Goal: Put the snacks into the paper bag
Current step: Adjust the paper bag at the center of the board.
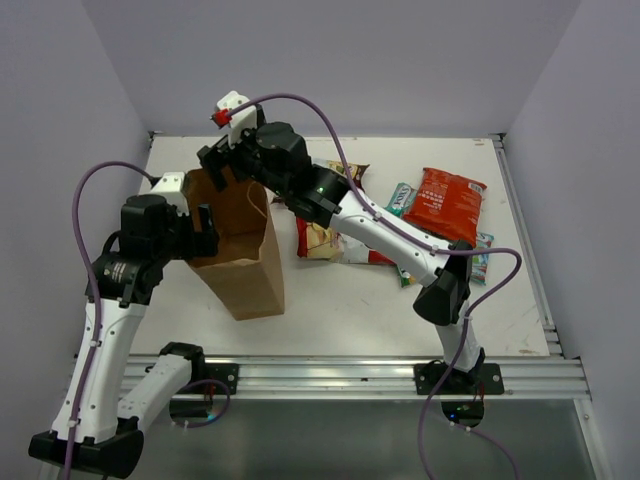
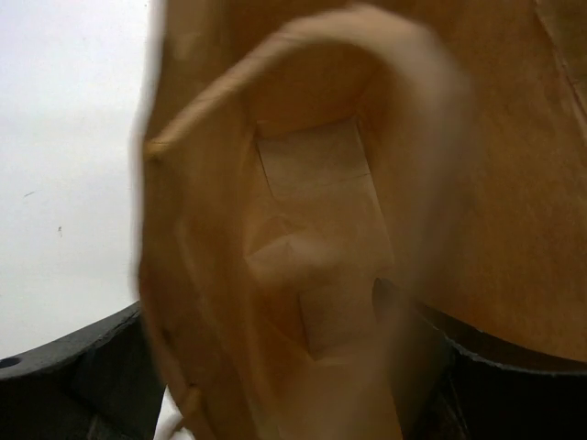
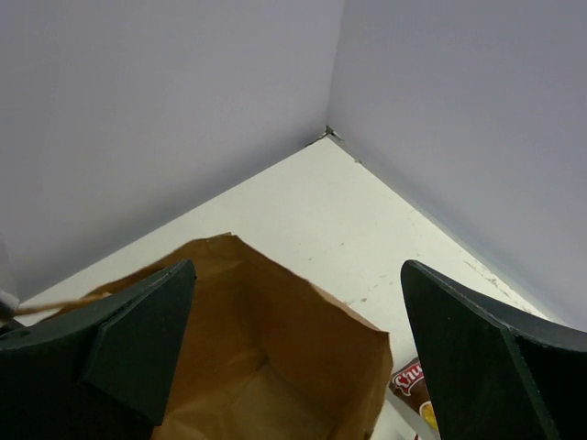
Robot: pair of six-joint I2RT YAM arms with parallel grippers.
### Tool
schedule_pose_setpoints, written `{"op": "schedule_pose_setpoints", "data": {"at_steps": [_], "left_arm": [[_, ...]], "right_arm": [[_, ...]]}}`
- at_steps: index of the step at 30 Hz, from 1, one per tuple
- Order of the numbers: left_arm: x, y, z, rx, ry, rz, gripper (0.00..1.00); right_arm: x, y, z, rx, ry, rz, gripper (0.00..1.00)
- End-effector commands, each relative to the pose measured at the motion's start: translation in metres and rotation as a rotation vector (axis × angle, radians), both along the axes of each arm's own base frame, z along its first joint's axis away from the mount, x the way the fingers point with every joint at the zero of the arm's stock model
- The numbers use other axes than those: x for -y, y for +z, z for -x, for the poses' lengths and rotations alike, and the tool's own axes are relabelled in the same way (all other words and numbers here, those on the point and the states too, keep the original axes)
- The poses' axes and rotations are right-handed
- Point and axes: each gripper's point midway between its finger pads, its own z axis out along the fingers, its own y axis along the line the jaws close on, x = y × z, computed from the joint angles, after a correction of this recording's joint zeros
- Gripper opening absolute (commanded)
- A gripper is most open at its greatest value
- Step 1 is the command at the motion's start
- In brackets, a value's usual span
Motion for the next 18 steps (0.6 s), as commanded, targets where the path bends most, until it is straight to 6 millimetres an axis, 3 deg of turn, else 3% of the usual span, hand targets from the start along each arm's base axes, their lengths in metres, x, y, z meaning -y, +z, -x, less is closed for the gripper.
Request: {"op": "schedule_pose_setpoints", "data": {"at_steps": [1, 7, 8, 10, 13, 14, 15, 18], "left_arm": [[0.009, 0.004, -0.002, 0.02, -0.054, 0.011, 0.86], [0.009, 0.013, -0.004, 0.052, -0.039, 0.032, 0.88], [0.008, 0.015, -0.003, 0.063, -0.024, 0.043, 0.88], [0.002, 0.021, -0.004, 0.08, 0.026, 0.039, 0.88], [-0.011, 0.037, -0.002, 0.108, 0.122, 0.045, 0.89], [-0.013, 0.04, -0.002, 0.11, 0.137, 0.043, 0.89], [-0.017, 0.041, 0.001, 0.101, 0.163, 0.034, 0.89], [-0.024, 0.048, 0.005, 0.102, 0.219, 0.038, 0.88]], "right_arm": [[0.019, 0.059, 0.016, 0.054, -0.004, -0.114, 0.98], [0.028, 0.054, 0.026, 0.04, 0.012, -0.097, 0.98], [0.034, 0.062, 0.029, 0.046, 0.01, -0.107, 0.99], [0.039, 0.059, 0.033, 0.042, 0.016, -0.1, 0.99], [0.057, 0.074, 0.046, 0.047, 0.024, -0.124, 0.99], [0.055, 0.066, 0.046, 0.039, 0.027, -0.111, 0.98], [0.064, 0.076, 0.052, 0.046, 0.029, -0.129, 0.99], [0.074, 0.069, 0.061, 0.028, 0.04, -0.114, 0.99]]}}
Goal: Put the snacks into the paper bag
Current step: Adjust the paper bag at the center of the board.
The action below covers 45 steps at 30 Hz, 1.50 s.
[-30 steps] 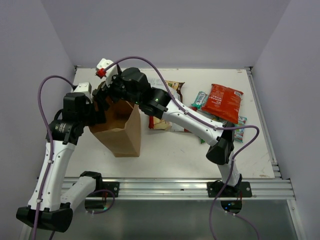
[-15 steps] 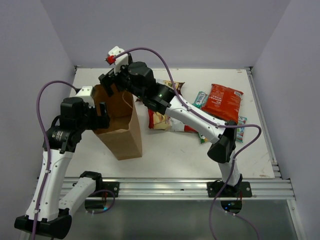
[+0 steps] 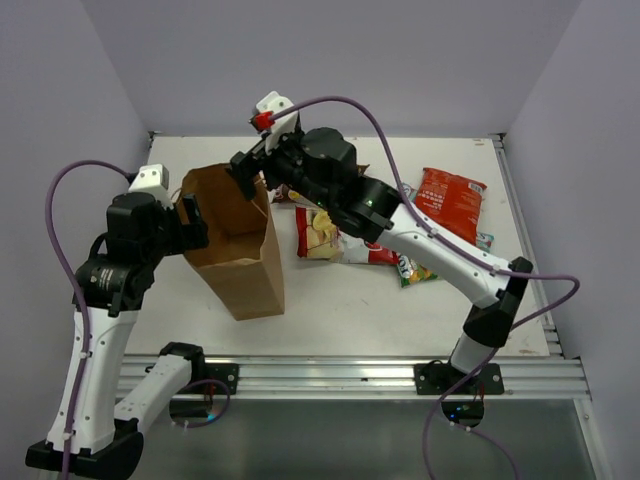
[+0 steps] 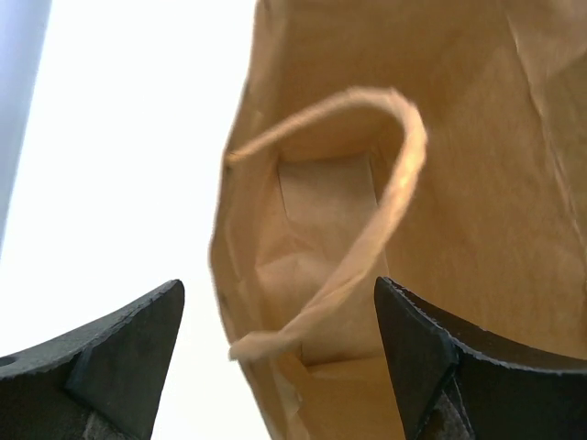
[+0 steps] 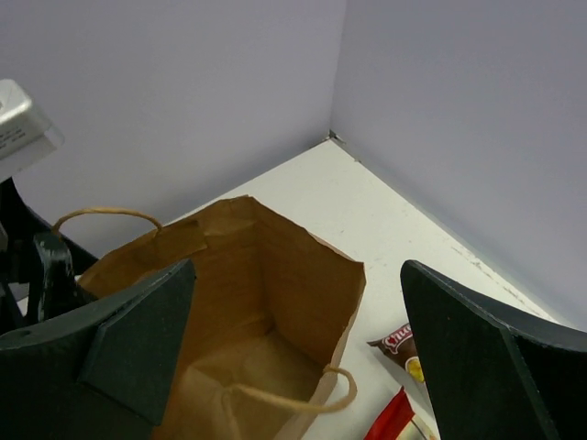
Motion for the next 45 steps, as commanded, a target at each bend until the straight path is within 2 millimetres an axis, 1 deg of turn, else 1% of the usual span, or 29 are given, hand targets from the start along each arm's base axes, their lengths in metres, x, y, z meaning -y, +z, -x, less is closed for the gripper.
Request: {"op": "schedule_pose_setpoints", "data": {"at_steps": [1, 4, 6, 7, 8, 9, 10, 11, 12, 13, 14, 15, 16, 17, 18, 19, 20, 21, 22, 23, 25, 26, 29, 34, 40, 41, 42, 44, 45], "left_arm": [[-0.013, 0.022, 0.004, 0.041, 0.109, 0.013, 0.88], [-0.017, 0.024, 0.006, 0.042, 0.136, 0.015, 0.86], [-0.017, 0.021, 0.007, 0.029, 0.142, 0.019, 0.84], [-0.016, 0.019, 0.006, 0.02, 0.142, 0.021, 0.83], [-0.016, 0.017, 0.005, 0.013, 0.145, 0.021, 0.81], [-0.016, 0.016, 0.005, 0.01, 0.147, 0.019, 0.8], [-0.017, 0.017, 0.004, 0.01, 0.148, 0.018, 0.78], [-0.017, 0.016, 0.003, 0.007, 0.149, 0.017, 0.77], [-0.016, 0.017, 0.001, 0.013, 0.146, 0.016, 0.73], [-0.016, 0.018, 0.0, 0.014, 0.147, 0.016, 0.71], [-0.016, 0.016, -0.001, 0.005, 0.144, 0.011, 0.68], [-0.016, 0.015, -0.003, 0.003, 0.144, 0.011, 0.65], [-0.015, 0.015, -0.004, 0.005, 0.142, 0.01, 0.63], [-0.014, 0.014, -0.005, 0.0, 0.136, 0.009, 0.55], [-0.015, 0.014, -0.007, 0.004, 0.139, 0.009, 0.5], [-0.015, 0.013, -0.007, 0.003, 0.138, 0.007, 0.48], [-0.015, 0.012, -0.009, -0.002, 0.136, 0.004, 0.43], [-0.015, 0.011, -0.009, -0.002, 0.135, 0.002, 0.38], [-0.015, 0.01, -0.01, -0.008, 0.136, -0.001, 0.36], [-0.015, 0.01, -0.011, -0.011, 0.135, -0.005, 0.26], [-0.016, 0.009, -0.013, -0.013, 0.137, -0.012, 0.18], [-0.016, 0.011, -0.014, -0.009, 0.137, -0.017, 0.1], [-0.019, 0.015, -0.02, 0.0, 0.149, -0.033, 0.0], [-0.02, 0.017, -0.035, 0.008, 0.15, -0.055, 0.0], [-0.023, 0.028, -0.055, 0.037, 0.154, -0.086, 0.0], [-0.023, 0.036, -0.059, 0.055, 0.157, -0.086, 0.0], [-0.024, 0.039, -0.061, 0.063, 0.163, -0.092, 0.0], [-0.025, 0.046, -0.068, 0.076, 0.155, -0.11, 0.0], [-0.027, 0.047, -0.07, 0.077, 0.163, -0.123, 0.0]], "right_arm": [[0.026, 0.037, 0.024, 0.028, 0.027, -0.087, 0.99], [0.045, 0.033, 0.036, 0.01, 0.021, -0.085, 0.99], [0.056, 0.03, 0.04, -0.019, 0.008, -0.107, 0.99], [0.058, 0.016, 0.042, -0.039, 0.004, -0.087, 0.99], [0.07, 0.024, 0.048, -0.033, -0.002, -0.108, 0.99], [0.073, 0.02, 0.05, -0.046, -0.006, -0.11, 0.99], [0.076, 0.009, 0.052, -0.062, -0.009, -0.092, 0.99], [0.085, 0.011, 0.057, -0.063, -0.012, -0.094, 0.99], [0.09, 0.007, 0.059, -0.072, -0.017, -0.091, 0.99], [0.093, -0.004, 0.06, -0.086, -0.022, -0.07, 0.99], [0.098, -0.012, 0.061, -0.102, -0.032, -0.054, 0.98], [0.106, -0.009, 0.066, -0.106, -0.037, -0.064, 0.99], [0.11, -0.022, 0.067, -0.126, -0.047, -0.045, 0.99], [0.115, -0.025, 0.07, -0.132, -0.052, -0.043, 0.99], [0.123, -0.031, 0.072, -0.146, -0.064, -0.042, 0.98], [0.127, -0.032, 0.075, -0.148, -0.067, -0.044, 0.99], [0.131, -0.037, 0.076, -0.157, -0.073, -0.035, 0.99], [0.138, -0.034, 0.08, -0.156, -0.08, -0.049, 0.99], [0.142, -0.041, 0.08, -0.167, -0.094, -0.039, 0.99], [0.146, -0.044, 0.081, -0.172, -0.102, -0.03, 0.98], [0.154, -0.047, 0.084, -0.176, -0.112, -0.029, 0.98], [0.158, -0.049, 0.084, -0.178, -0.125, -0.023, 0.99], [0.171, -0.057, 0.084, -0.185, -0.17, -0.006, 0.98], [0.197, -0.074, 0.077, -0.249, -0.318, 0.014, 0.98], [0.237, -0.101, 0.063, -0.331, -0.566, 0.002, 0.98], [0.24, -0.104, 0.061, -0.35, -0.591, -0.022, 0.99], [0.244, -0.111, 0.059, -0.365, -0.614, -0.02, 0.98], [0.254, -0.12, 0.05, -0.41, -0.667, -0.062, 0.99], [0.257, -0.132, 0.047, -0.438, -0.681, -0.059, 0.99]]}}
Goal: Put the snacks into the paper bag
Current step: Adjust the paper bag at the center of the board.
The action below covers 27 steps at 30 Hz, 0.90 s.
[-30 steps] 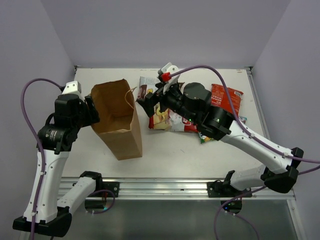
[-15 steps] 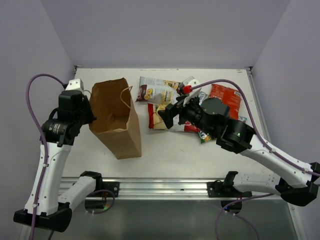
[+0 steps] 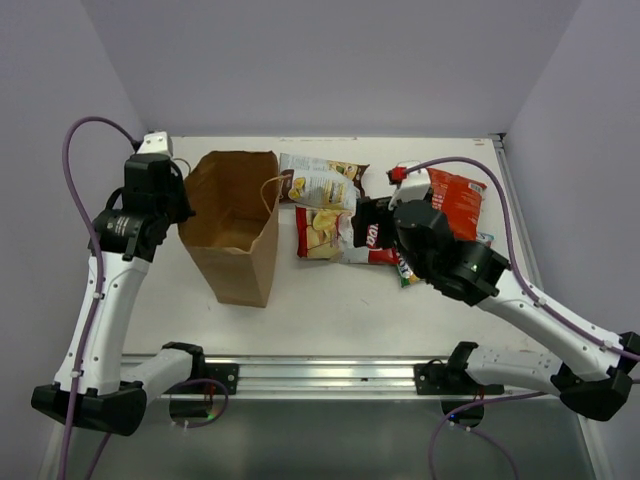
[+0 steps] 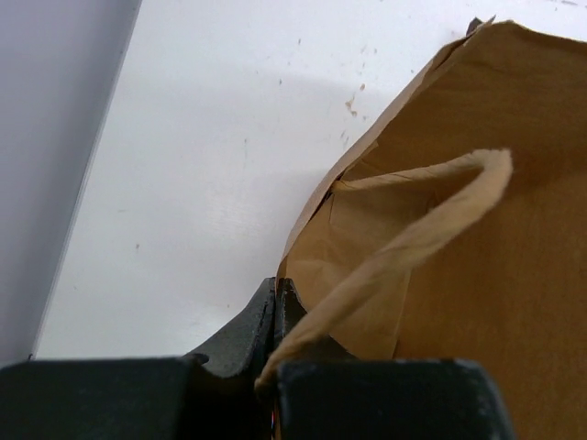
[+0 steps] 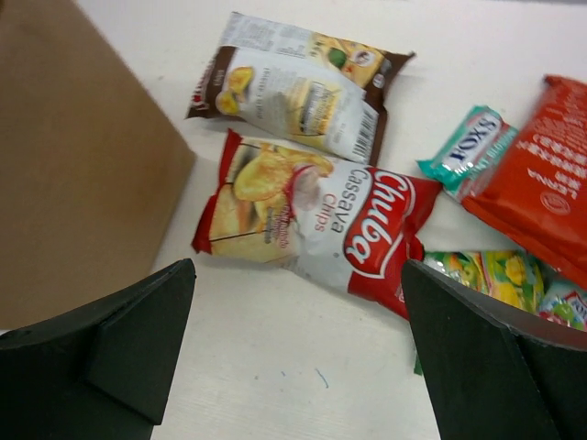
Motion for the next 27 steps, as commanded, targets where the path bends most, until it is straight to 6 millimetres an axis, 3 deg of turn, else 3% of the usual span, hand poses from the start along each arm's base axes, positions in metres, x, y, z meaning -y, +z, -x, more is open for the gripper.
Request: {"op": "schedule_pose_setpoints", "data": {"at_steps": [1, 4, 10, 13, 14, 15, 20, 26, 27], "left_arm": [[-0.008, 0.038, -0.019, 0.125, 0.021, -0.048, 0.0], [0.001, 0.038, -0.025, 0.133, -0.012, -0.018, 0.0], [-0.002, 0.031, -0.036, 0.105, -0.005, -0.052, 0.0], [-0.009, 0.039, -0.04, 0.134, 0.021, -0.089, 0.0], [-0.013, 0.04, -0.04, 0.132, 0.035, -0.097, 0.0], [-0.018, 0.042, -0.04, 0.137, 0.06, -0.115, 0.0], [-0.029, 0.049, -0.045, 0.158, 0.118, -0.157, 0.0], [-0.035, 0.049, -0.046, 0.128, 0.143, -0.185, 0.0], [-0.038, 0.049, -0.045, 0.13, 0.153, -0.198, 0.0]], "right_arm": [[0.029, -0.02, -0.016, -0.079, -0.163, -0.088, 0.98], [0.039, -0.041, -0.026, -0.128, -0.232, -0.104, 0.96], [0.023, -0.069, -0.048, -0.234, -0.216, -0.058, 0.92], [0.015, -0.07, -0.066, -0.248, -0.213, -0.062, 0.84], [0.005, -0.079, -0.075, -0.269, -0.195, -0.044, 0.83], [-0.004, -0.069, -0.081, -0.256, -0.166, -0.059, 0.82], [-0.036, -0.078, -0.115, -0.231, -0.095, -0.017, 0.75], [-0.069, -0.126, -0.136, -0.314, -0.019, 0.045, 0.67], [-0.07, -0.147, -0.134, -0.344, -0.015, 0.065, 0.66]]}}
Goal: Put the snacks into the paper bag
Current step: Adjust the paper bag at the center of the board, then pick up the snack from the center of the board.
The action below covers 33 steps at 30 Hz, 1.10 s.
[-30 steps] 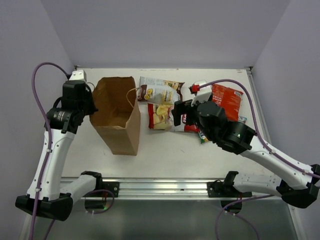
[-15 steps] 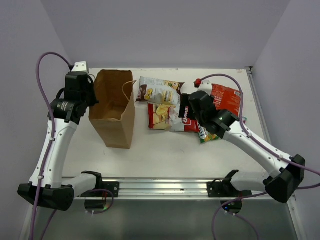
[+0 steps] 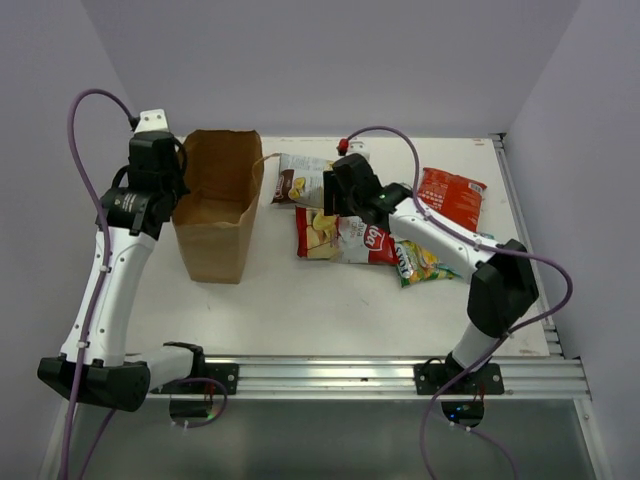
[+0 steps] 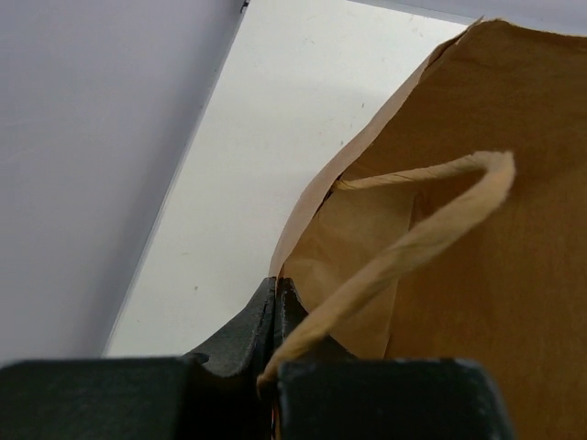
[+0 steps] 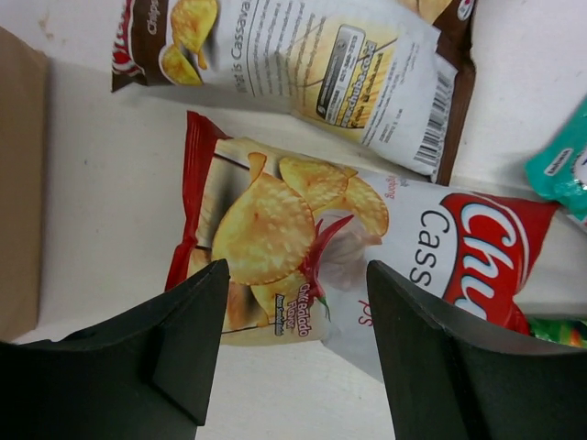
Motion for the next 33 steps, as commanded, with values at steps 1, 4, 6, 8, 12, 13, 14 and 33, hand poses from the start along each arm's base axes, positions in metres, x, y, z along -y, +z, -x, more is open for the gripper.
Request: {"op": "schedule_pose_setpoints", "data": {"at_steps": [1, 4, 6, 8, 12, 13, 14, 33], "left_arm": [[-0.012, 0.017, -0.004, 0.054, 0.045, -0.059, 0.0], [-0.012, 0.014, -0.007, 0.033, 0.041, -0.065, 0.0], [-0.009, 0.012, -0.009, 0.033, 0.03, -0.057, 0.0], [-0.009, 0.009, -0.011, 0.029, 0.026, -0.064, 0.0], [-0.005, 0.004, -0.014, 0.018, 0.009, -0.052, 0.0], [-0.004, 0.0, -0.014, 0.011, 0.006, -0.049, 0.0], [-0.004, -0.001, -0.015, 0.009, 0.005, -0.05, 0.0], [0.001, -0.004, -0.021, -0.006, -0.023, -0.045, 0.0]], "right_arm": [[-0.019, -0.021, -0.006, -0.004, 0.069, -0.019, 0.65], [-0.027, -0.057, 0.011, -0.093, 0.119, -0.011, 0.61], [-0.025, -0.076, 0.024, -0.117, 0.13, 0.027, 0.6], [-0.03, -0.081, 0.036, -0.103, 0.147, 0.031, 0.59], [-0.02, -0.115, 0.061, -0.202, 0.151, 0.068, 0.57], [-0.017, -0.12, 0.065, -0.214, 0.148, 0.079, 0.56], [-0.013, -0.122, 0.068, -0.223, 0.14, 0.082, 0.54], [0.043, -0.002, 0.044, -0.158, 0.078, -0.095, 0.89]]}}
